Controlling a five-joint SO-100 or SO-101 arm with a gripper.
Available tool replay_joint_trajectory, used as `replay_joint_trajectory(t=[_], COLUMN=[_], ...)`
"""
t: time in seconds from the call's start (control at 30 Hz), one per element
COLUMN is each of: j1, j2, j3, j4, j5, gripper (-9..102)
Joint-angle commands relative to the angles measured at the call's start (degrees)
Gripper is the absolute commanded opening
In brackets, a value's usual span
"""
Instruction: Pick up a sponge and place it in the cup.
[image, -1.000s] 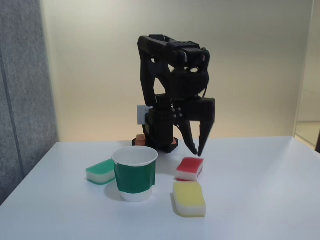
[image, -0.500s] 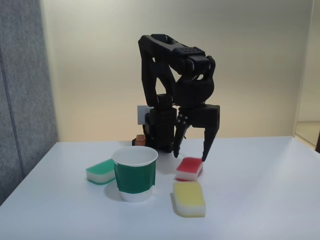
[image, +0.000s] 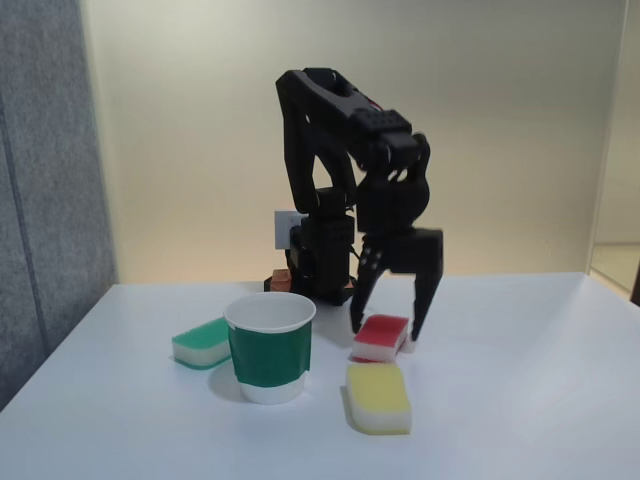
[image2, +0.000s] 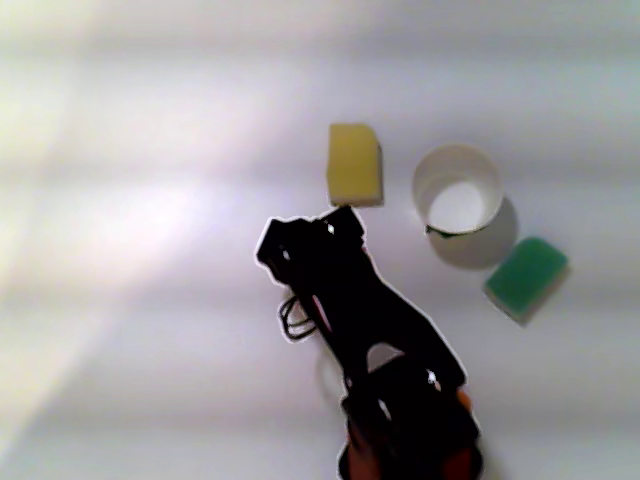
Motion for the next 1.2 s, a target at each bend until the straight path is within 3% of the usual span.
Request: replay_joint_trajectory(t=[0.0,0.27,0.43,0.73,1.0,1.17], j1=[-0.4,1.8,2.6,4.5,11.6,15.0], j2=[0.1,-0.4,-0.5,3.0,12.8,19.8], j3=[1.0,1.5,2.5,2.4,-3.8,-6.2], j4=[-1.2,-1.5,-1.5,0.9,7.4,6.9], j5=[-1.7,-6.4,-7.7,-6.9,-0.2,7.2], gripper=[29,24,0,0,0,0])
